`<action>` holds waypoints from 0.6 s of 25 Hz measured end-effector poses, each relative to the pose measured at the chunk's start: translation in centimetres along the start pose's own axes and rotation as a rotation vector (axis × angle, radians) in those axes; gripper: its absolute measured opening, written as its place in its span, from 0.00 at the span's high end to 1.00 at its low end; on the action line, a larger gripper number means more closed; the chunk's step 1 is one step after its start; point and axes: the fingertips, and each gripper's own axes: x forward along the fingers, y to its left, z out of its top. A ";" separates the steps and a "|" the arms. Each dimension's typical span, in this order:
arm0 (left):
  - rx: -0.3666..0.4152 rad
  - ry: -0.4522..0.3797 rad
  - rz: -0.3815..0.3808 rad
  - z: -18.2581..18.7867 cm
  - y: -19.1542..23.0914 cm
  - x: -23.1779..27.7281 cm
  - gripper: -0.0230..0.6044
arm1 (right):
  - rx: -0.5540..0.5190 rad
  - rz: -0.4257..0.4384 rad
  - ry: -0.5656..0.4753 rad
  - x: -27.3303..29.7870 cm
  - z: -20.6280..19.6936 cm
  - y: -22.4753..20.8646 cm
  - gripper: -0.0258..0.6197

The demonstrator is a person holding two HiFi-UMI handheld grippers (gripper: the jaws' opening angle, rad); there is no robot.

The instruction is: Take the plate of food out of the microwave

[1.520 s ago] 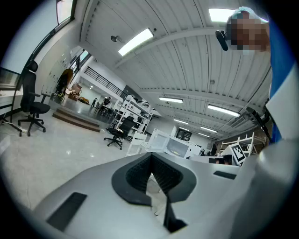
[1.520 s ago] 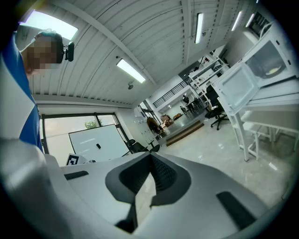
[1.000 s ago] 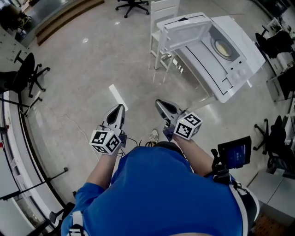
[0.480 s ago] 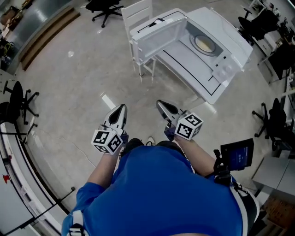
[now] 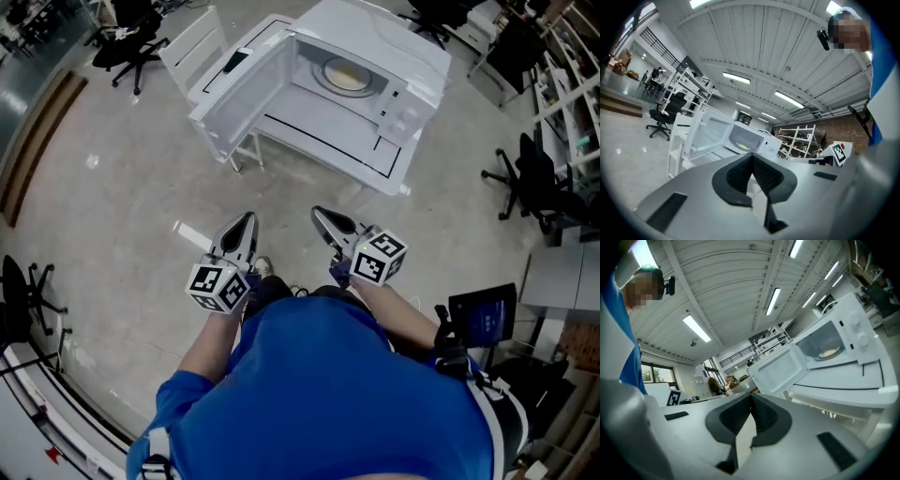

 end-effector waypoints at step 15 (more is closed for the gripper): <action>0.015 0.122 -0.257 2.8 1.9 9.2 0.95 | 0.025 -0.237 -0.164 2.0 4.9 -3.4 0.95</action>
